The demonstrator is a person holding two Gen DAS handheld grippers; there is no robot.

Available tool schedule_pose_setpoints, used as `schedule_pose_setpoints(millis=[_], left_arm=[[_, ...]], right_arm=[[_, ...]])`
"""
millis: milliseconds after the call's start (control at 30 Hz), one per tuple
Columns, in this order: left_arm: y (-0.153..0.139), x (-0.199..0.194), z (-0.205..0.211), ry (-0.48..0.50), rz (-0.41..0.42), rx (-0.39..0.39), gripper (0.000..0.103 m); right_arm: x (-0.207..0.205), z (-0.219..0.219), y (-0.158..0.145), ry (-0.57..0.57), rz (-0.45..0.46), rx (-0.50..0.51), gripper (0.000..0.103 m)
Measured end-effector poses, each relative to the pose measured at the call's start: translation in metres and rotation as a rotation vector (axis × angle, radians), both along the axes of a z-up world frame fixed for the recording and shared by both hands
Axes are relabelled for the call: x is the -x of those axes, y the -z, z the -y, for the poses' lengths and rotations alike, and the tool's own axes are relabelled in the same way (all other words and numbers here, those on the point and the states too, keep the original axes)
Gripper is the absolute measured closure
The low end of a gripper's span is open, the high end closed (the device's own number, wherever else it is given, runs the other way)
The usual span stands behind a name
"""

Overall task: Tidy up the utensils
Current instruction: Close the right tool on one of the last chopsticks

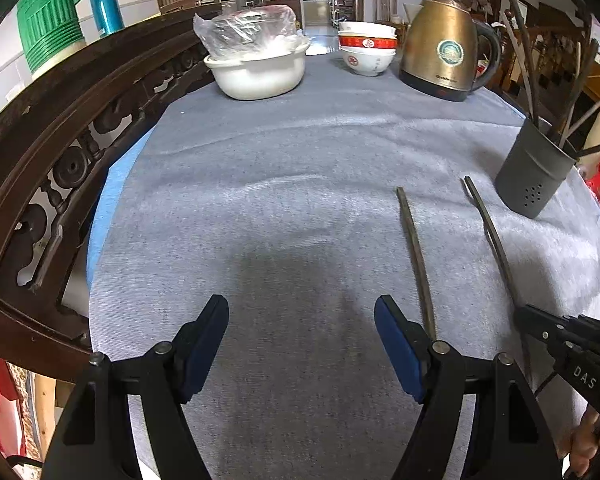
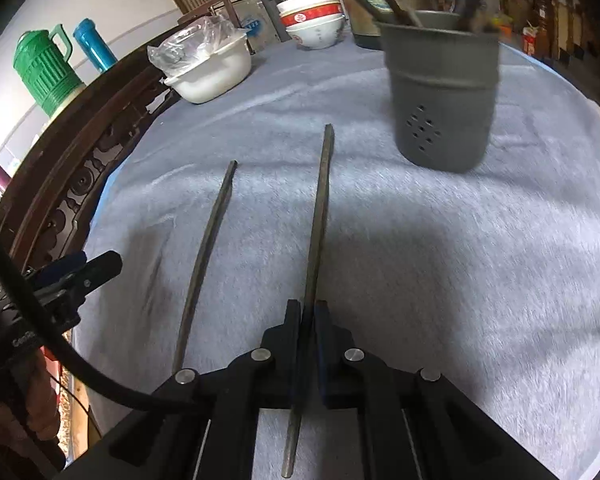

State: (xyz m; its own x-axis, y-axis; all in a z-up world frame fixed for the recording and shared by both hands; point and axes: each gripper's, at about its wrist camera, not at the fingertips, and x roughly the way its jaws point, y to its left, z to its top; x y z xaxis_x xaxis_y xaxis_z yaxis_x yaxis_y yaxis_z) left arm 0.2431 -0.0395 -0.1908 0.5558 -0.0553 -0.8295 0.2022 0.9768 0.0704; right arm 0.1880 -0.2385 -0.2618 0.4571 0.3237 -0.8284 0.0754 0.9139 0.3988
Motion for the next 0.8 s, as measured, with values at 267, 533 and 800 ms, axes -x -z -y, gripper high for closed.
schedule_pose_setpoints(millis=[267, 533, 800], left_arm=[[0.003, 0.003, 0.012, 0.023, -0.014, -0.008, 0.027], [0.006, 0.005, 0.022, 0.052, -0.025, -0.014, 0.027], [0.012, 0.001, 0.022, 0.062, -0.049, -0.018, 0.027]], right_arm=[[0.023, 0.013, 0.001, 0.013, -0.009, -0.053, 0.095], [0.006, 0.024, 0.002, 0.042, -0.034, -0.118, 0.092], [-0.021, 0.026, 0.004, 0.051, -0.045, -0.098, 0.088]])
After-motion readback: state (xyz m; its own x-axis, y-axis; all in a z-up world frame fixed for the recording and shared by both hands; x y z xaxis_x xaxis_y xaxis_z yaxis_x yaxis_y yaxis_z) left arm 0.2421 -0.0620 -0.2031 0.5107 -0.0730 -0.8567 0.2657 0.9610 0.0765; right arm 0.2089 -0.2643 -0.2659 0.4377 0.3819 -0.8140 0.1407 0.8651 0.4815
